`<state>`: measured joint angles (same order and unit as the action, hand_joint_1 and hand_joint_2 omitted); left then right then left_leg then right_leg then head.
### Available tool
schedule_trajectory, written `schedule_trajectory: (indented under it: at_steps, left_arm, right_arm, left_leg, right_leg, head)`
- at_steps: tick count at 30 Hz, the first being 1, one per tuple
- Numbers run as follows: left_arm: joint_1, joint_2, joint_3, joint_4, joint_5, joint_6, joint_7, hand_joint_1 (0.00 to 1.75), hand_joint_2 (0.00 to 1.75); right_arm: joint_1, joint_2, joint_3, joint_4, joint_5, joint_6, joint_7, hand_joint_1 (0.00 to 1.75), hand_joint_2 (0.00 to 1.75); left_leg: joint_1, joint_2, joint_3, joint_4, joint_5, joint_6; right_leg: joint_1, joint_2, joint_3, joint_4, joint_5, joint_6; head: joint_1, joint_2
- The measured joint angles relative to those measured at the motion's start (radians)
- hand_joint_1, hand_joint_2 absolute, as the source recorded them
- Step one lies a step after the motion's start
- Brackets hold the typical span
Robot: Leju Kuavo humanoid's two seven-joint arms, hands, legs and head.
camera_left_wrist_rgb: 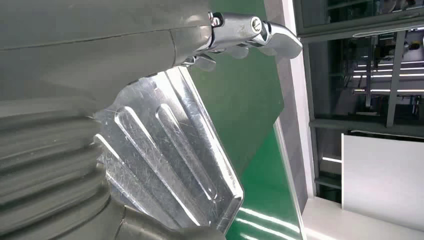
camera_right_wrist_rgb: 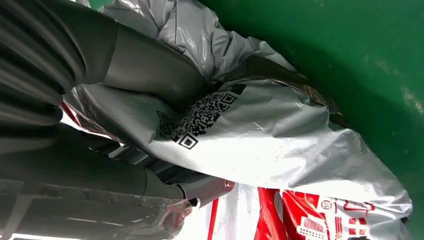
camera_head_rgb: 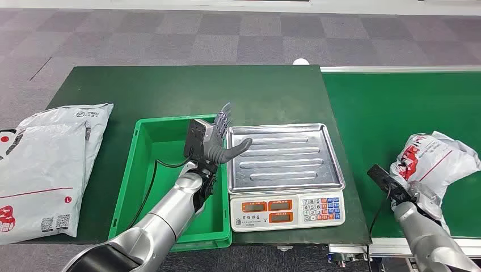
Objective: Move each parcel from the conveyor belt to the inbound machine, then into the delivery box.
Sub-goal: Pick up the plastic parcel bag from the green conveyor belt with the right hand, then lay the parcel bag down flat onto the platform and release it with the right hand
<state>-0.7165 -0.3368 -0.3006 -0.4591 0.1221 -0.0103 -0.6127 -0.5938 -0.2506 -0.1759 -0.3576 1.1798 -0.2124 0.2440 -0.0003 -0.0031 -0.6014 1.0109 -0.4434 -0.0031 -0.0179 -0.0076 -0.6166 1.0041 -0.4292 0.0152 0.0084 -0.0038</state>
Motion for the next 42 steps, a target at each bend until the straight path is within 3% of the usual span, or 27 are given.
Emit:
schedule_trajectory:
  at_steps: [4,8,14,22,27,33,38,42]
  left_arm:
    - [0.008,0.0,0.011,-0.006,-0.03,-0.003,-0.007,0.0,1.75]
    - [0.02,0.0,0.031,-0.01,-0.077,-0.016,-0.023,0.0,1.75]
    - [0.026,0.001,0.057,-0.02,-0.112,-0.017,-0.024,0.0,1.75]
    - [0.026,0.001,0.069,-0.026,-0.113,-0.034,-0.018,0.0,1.75]
    - [0.017,0.002,0.083,-0.025,-0.121,-0.043,-0.001,0.0,1.75]
    - [-0.008,0.01,0.095,-0.026,-0.124,-0.043,0.035,0.0,1.75]
    - [-0.022,0.016,0.1,-0.032,-0.122,-0.032,0.054,0.0,1.75]
    - [-0.025,0.025,0.1,-0.041,-0.114,-0.027,0.067,0.0,1.75]
  right_arm:
    - [0.046,0.054,-0.019,-0.089,0.116,-0.087,-0.039,1.75,1.75]
    - [0.134,0.147,-0.068,-0.335,0.207,-0.117,-0.184,1.75,1.75]
    - [0.25,0.21,-0.074,-0.683,0.113,-0.181,-0.334,1.75,1.75]
    - [0.309,0.234,-0.074,-0.855,0.067,-0.21,-0.364,1.75,1.75]
    - [0.311,0.224,-0.036,-0.882,-0.049,-0.248,-0.415,1.75,1.75]
    - [0.275,0.154,0.113,-0.883,-0.21,-0.258,-0.464,1.75,1.75]
    - [0.25,0.088,0.215,-0.882,-0.231,-0.187,-0.335,1.75,1.75]
    - [0.237,0.02,0.236,-0.865,-0.217,-0.092,-0.215,1.75,1.75]
  left_leg:
    - [0.0,0.0,-0.001,0.0,0.0,0.0]
    - [0.0,-0.001,-0.001,-0.001,0.0,-0.001]
    - [0.0,-0.004,-0.003,-0.001,0.0,-0.001]
    - [0.0,-0.003,-0.004,-0.001,0.0,-0.001]
    - [0.0,-0.003,-0.004,-0.001,0.0,-0.001]
    - [0.0,-0.003,-0.004,-0.001,0.0,-0.001]
    - [0.0,-0.005,-0.004,-0.001,0.0,0.0]
    - [-0.001,-0.005,-0.005,0.0,0.0,0.0]
  right_leg:
    - [0.0,0.0,-0.001,0.0,0.0,0.0]
    - [0.0,-0.001,-0.003,0.0,0.0,0.0]
    - [0.0,-0.003,-0.004,0.001,-0.001,0.0]
    - [-0.001,-0.002,-0.004,0.0,-0.002,0.0]
    - [0.0,-0.002,-0.004,0.0,-0.002,0.0]
    - [0.0,-0.003,-0.004,0.0,-0.002,0.0]
    - [-0.001,-0.005,-0.004,0.0,-0.002,0.0]
    - [-0.001,-0.005,-0.004,0.0,-0.002,0.0]
  head:
    - [0.0,0.0]
    - [0.0,0.0]
    - [0.0,0.0]
    - [0.0,0.0]
    - [0.0,0.0]
    - [0.0,0.0]
    - [0.0,0.0]
    - [0.0,0.0]
